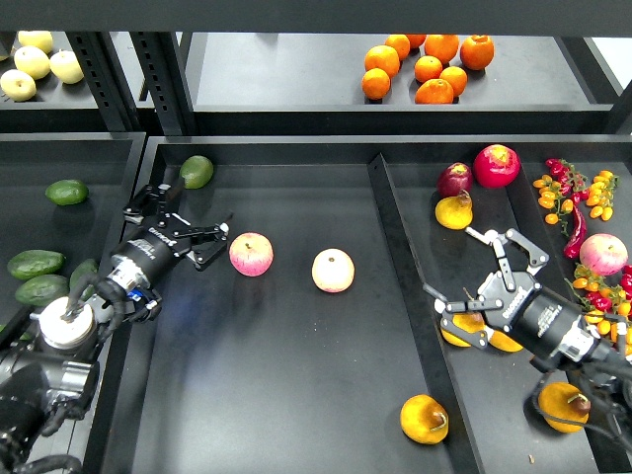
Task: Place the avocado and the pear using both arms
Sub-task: 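Reach the right gripper down to the yellow pear nearest the robot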
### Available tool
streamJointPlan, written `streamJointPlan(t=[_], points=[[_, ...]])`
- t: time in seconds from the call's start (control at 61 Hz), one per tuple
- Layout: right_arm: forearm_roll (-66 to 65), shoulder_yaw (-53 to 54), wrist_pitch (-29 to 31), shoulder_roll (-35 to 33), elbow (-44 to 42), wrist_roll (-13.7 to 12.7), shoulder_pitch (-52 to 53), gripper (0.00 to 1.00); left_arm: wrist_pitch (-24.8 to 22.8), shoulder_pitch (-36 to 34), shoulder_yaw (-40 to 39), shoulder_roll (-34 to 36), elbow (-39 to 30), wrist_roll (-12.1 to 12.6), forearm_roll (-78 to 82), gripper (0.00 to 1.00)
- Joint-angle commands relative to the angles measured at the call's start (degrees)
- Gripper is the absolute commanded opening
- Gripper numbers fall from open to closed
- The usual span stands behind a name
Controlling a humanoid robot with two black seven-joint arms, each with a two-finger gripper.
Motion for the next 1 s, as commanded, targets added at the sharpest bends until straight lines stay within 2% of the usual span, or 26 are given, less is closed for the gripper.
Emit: streamJointPlan(t=[0.0, 0.426, 0.738, 0.984], points=[[-0.6, -3.8, 0.0, -3.8, 0.1, 0.0, 2.0, 1.00, 0.0, 2.4, -0.9, 0.0, -2.0, 0.0, -0.1, 0.99], [-10.0, -19.1, 0.0, -12.5, -0.3, 0.0, 11.9, 1.00, 0.0, 8.6, -0.6, 0.0, -5.5, 0.0, -0.1, 0.99], [-22.0, -29.7, 0.0, -12.1, -0.6, 0.0, 19.2, 1.00, 0.0, 9.2, 0.3, 0.0, -5.9, 0.0, -0.1, 0.99], [-24.3, -37.8, 0.0, -12.0, -1.9, 0.0, 25.4, 1.00, 0.0, 9.2, 0.7, 0.0, -6.0, 0.0, -0.1, 0.99]])
